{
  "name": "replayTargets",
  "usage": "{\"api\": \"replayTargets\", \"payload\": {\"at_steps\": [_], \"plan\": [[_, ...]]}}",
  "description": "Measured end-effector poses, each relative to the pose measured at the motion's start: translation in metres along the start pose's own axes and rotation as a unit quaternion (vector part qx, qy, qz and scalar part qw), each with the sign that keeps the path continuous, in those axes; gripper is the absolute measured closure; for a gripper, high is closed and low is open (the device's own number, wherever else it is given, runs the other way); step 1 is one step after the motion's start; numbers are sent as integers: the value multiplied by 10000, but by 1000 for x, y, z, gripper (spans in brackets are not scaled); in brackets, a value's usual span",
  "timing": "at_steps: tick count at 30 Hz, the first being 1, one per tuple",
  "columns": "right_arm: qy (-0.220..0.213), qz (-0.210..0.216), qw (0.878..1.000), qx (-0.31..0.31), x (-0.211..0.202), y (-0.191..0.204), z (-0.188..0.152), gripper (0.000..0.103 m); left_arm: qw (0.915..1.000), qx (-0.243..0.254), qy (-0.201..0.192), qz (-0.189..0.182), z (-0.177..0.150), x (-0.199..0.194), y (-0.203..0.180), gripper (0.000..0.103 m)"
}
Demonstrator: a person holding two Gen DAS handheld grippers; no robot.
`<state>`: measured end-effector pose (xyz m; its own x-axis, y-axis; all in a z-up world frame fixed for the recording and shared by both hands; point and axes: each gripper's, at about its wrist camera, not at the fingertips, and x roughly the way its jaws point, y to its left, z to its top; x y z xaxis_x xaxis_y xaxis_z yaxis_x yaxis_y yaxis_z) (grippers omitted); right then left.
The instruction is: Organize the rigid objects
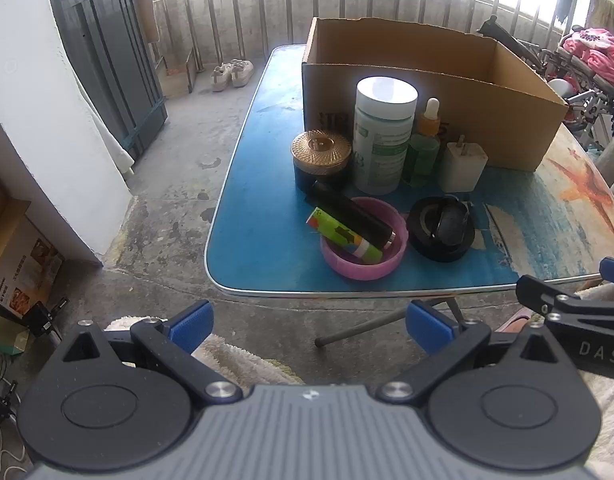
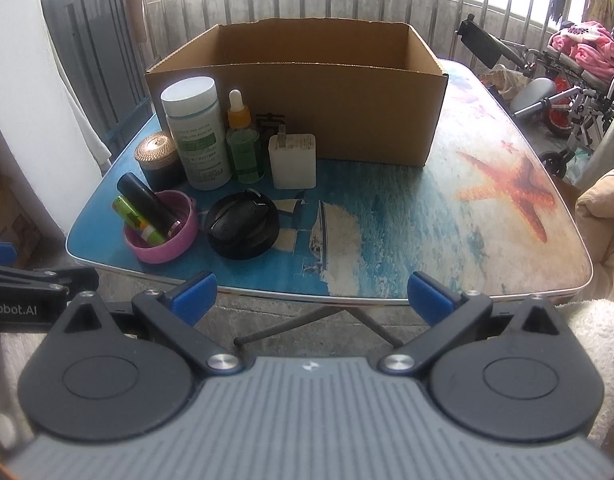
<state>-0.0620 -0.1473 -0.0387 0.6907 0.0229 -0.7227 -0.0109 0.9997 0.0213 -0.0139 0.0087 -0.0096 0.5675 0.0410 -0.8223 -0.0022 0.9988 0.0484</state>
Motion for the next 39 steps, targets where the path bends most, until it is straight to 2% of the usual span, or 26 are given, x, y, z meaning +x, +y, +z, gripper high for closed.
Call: {"api": "replayTargets", "payload": {"at_steps": [39], "plan": [[-23, -45, 10000, -35, -1, 2, 3, 1, 10000, 68, -1, -49, 0, 2, -1, 0]]}}
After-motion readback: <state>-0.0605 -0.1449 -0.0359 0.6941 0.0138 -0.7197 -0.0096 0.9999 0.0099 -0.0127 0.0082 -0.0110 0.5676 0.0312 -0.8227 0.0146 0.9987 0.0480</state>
